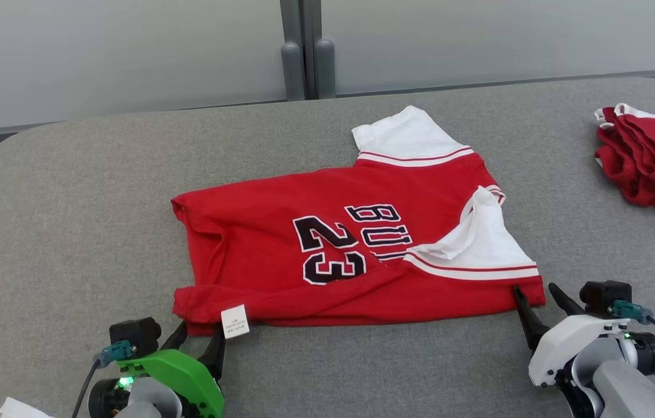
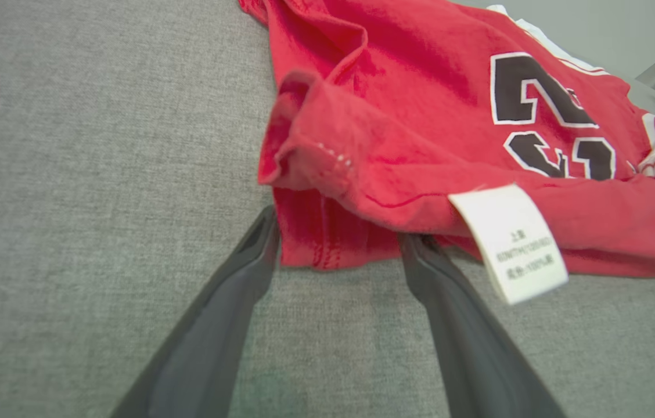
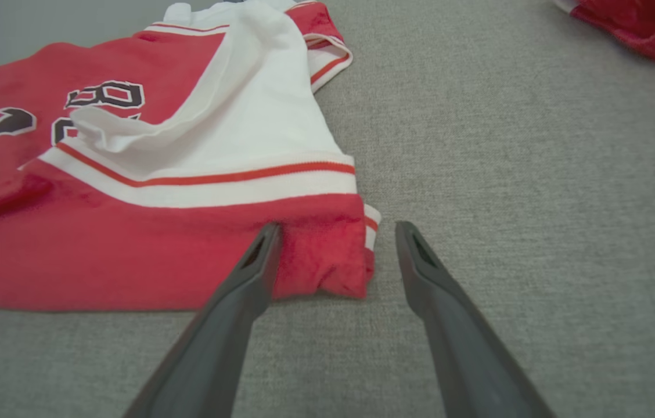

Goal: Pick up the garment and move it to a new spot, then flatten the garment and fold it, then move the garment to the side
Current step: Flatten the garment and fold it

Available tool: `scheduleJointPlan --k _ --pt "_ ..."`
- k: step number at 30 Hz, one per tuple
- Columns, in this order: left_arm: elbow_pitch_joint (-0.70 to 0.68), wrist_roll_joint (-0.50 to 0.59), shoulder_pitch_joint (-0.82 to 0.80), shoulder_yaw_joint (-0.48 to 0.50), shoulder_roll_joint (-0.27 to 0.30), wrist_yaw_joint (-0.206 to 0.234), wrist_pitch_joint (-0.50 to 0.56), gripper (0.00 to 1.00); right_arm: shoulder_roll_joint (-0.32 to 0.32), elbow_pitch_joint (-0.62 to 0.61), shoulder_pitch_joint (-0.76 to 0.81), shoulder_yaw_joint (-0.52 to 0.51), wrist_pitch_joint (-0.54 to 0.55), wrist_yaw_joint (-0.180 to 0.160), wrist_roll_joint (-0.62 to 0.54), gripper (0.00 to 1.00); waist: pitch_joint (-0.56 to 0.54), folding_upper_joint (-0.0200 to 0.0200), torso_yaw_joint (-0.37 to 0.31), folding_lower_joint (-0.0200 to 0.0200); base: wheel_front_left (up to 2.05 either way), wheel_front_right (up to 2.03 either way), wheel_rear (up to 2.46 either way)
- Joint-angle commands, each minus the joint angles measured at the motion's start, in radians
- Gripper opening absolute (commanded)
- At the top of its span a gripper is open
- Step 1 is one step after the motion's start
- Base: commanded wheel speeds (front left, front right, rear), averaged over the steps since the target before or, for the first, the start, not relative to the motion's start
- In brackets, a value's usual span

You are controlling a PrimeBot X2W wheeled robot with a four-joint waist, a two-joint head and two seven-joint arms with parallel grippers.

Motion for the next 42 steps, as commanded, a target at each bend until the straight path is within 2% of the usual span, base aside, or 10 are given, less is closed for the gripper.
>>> scheduleJointPlan --k 1,2,5,6,7,20,36,38,39,42 --pt "0.021 0.003 -0.023 0.002 -0.01 -0.013 -0.006 1.0 0.009 0.012 -0.014 -0.004 -0.007 0.001 -0.008 1.0 0.012 0.0 -0.002 0.0 0.0 0.0 0.0" --pt "0.035 -0.001 -0.03 0.001 -0.017 -0.019 -0.005 1.0 0.011 0.02 -0.019 -0.006 -0.008 0.001 -0.009 1.0 0.016 0.0 -0.002 0.0 0.0 0.0 0.0" --pt "0.084 -0.009 -0.056 0.0 -0.036 -0.037 -0.006 0.15 0.028 0.046 -0.031 -0.01 -0.011 0.001 -0.002 0.97 0.03 0.0 -0.003 0.0 0.0 0.0 0.0" --pt "0.096 -0.009 -0.061 0.0 -0.041 -0.041 -0.008 0.0 0.033 0.054 -0.033 -0.007 -0.01 0.001 0.002 0.12 0.032 0.0 -0.003 0.0 0.0 0.0 0.0" --pt "0.109 -0.011 -0.064 0.0 -0.048 -0.047 -0.009 0.0 0.04 0.059 -0.037 -0.002 -0.01 0.001 0.006 0.0 0.035 0.0 -0.003 0.0 0.0 0.0 0.0" --pt "0.006 -0.046 0.02 0.003 -0.029 -0.084 -0.004 0.0 0.025 -0.051 0.053 -0.044 -0.03 0.0 0.068 0.0 -0.059 0.0 0.033 0.0 0.0 0.0 0.0" --pt "-0.415 -0.069 0.318 -0.015 0.126 0.11 0.087 0.01 0.055 -0.518 0.457 -0.302 0.183 0.0 0.043 0.0 -0.103 0.0 0.029 0.0 0.0 0.0 0.0" --pt "-0.411 -0.064 0.324 -0.013 0.121 0.116 0.072 0.81 0.08 -0.533 0.477 -0.327 0.197 0.0 0.024 1.0 -0.104 0.0 0.028 0.0 0.0 0.0 0.0" --pt "-0.402 -0.062 0.327 -0.014 0.118 0.117 0.068 1.0 0.09 -0.537 0.482 -0.34 0.203 0.0 0.013 1.0 -0.105 0.0 0.027 0.0 0.0 0.0 0.0" --pt "-0.386 -0.048 0.316 -0.001 0.109 0.117 0.03 1.0 0.116 -0.547 0.476 -0.369 0.196 0.0 -0.019 1.0 -0.11 0.0 0.026 0.0 0.0 0.0 0.0"
